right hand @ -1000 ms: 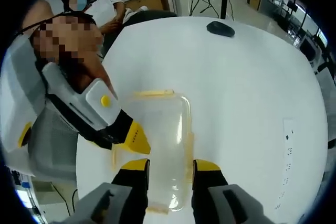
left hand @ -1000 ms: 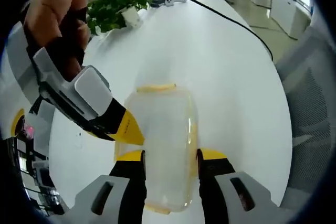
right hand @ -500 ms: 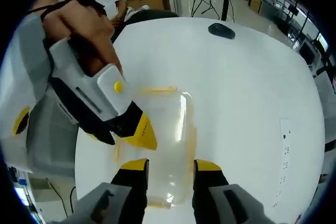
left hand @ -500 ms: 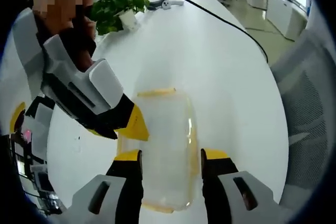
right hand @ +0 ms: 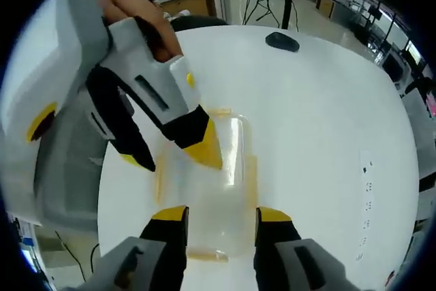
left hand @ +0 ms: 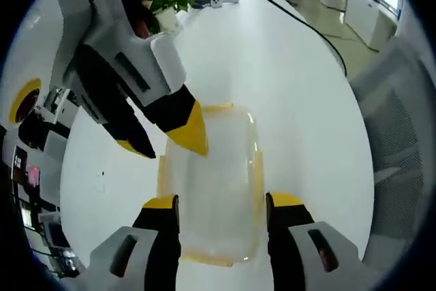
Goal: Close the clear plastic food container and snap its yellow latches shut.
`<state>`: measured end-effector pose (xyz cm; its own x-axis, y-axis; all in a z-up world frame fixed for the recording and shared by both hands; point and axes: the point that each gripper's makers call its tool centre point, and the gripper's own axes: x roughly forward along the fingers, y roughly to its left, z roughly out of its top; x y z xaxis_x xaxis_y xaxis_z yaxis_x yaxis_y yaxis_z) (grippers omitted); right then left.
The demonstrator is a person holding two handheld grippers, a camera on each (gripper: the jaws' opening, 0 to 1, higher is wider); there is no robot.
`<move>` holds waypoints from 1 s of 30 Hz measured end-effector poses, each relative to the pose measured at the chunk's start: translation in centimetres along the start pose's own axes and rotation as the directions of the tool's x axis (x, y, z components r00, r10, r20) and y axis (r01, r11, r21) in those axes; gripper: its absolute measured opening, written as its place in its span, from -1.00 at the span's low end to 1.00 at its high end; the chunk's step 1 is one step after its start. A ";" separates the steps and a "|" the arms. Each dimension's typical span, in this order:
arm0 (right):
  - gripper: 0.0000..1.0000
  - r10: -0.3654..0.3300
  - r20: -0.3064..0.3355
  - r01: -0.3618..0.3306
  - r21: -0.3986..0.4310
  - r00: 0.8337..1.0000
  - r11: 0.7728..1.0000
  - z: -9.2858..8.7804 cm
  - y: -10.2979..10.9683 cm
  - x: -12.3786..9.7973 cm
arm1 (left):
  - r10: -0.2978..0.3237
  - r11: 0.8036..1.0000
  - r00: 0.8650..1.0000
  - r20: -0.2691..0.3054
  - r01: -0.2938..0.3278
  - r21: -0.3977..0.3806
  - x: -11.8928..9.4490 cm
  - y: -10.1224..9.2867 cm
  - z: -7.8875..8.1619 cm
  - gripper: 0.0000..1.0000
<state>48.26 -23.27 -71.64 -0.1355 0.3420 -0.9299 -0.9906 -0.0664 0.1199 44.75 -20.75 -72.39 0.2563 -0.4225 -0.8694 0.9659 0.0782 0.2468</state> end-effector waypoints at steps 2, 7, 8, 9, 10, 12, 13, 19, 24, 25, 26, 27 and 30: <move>-0.24 -0.002 0.001 0.002 0.003 1.000 1.000 -0.2 0.1 0.0 | -0.002 1.000 1.000 -0.006 0.002 -0.011 0.0 0.1 -0.2 0.01; -0.20 -0.006 0.004 0.006 0.009 1.000 1.000 -0.9 0.6 0.1 | -0.006 1.000 1.000 -0.010 0.006 -0.004 -0.2 0.3 -0.4 0.05; -0.19 -0.007 0.002 0.007 0.011 1.000 1.000 -1.1 0.6 0.1 | -0.006 1.000 1.000 -0.010 0.006 -0.004 -0.2 0.4 -0.5 0.07; -0.18 -0.008 0.004 0.008 0.017 1.000 1.000 -1.2 0.7 0.0 | -0.005 1.000 1.000 -0.010 0.005 -0.004 -0.3 0.4 -0.5 0.08; -0.17 -0.007 0.006 0.007 0.019 1.000 1.000 -1.2 0.8 0.0 | -0.006 1.000 1.000 -0.010 0.006 -0.005 -0.3 0.5 -0.6 0.09; -0.17 -0.016 0.009 0.016 0.018 1.000 1.000 -1.3 0.8 -0.1 | -0.007 1.000 1.000 -0.012 0.007 -0.008 -0.3 0.5 -0.7 0.12; -0.17 -0.019 0.016 0.019 0.014 1.000 1.000 -1.3 0.9 -0.2 | -0.008 1.000 1.000 -0.014 0.008 -0.007 -0.3 0.6 -0.9 0.13; -0.12 -0.032 0.025 0.032 0.020 0.999 0.999 -1.4 1.4 -0.3 | -0.014 1.000 1.000 -0.020 0.014 0.008 -0.4 0.8 -1.2 0.17; -0.12 -0.045 0.028 0.044 0.027 0.999 0.999 -1.8 1.8 -0.4 | -0.019 1.000 0.999 -0.027 0.019 0.009 -0.6 0.9 -1.7 0.17; -0.12 -0.050 0.028 0.049 0.027 0.998 0.998 -1.8 1.9 -0.4 | -0.021 1.000 0.999 -0.028 0.021 0.007 -0.7 0.9 -1.8 0.18; -0.12 -0.054 0.027 0.054 0.028 0.998 0.998 -1.9 2.0 -0.4 | -0.023 1.000 0.999 -0.029 0.024 0.006 -0.7 0.9 -1.9 0.18; -0.13 -0.058 0.027 0.057 0.029 0.998 0.998 -2.0 2.1 -0.4 | -0.024 1.000 0.999 -0.032 0.025 0.007 -0.7 0.9 -2.0 0.18; -0.15 -0.069 0.027 0.068 0.033 0.997 0.997 -2.3 2.2 -0.2 | -0.026 0.999 0.999 -0.041 0.027 0.023 -0.8 0.8 -2.3 0.19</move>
<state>46.12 -25.65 -71.95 -0.0672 0.3706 -0.9264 -0.9976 -0.0119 0.0677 45.40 -18.25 -72.46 0.2323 -0.3869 -0.8924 0.9714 0.0463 0.2328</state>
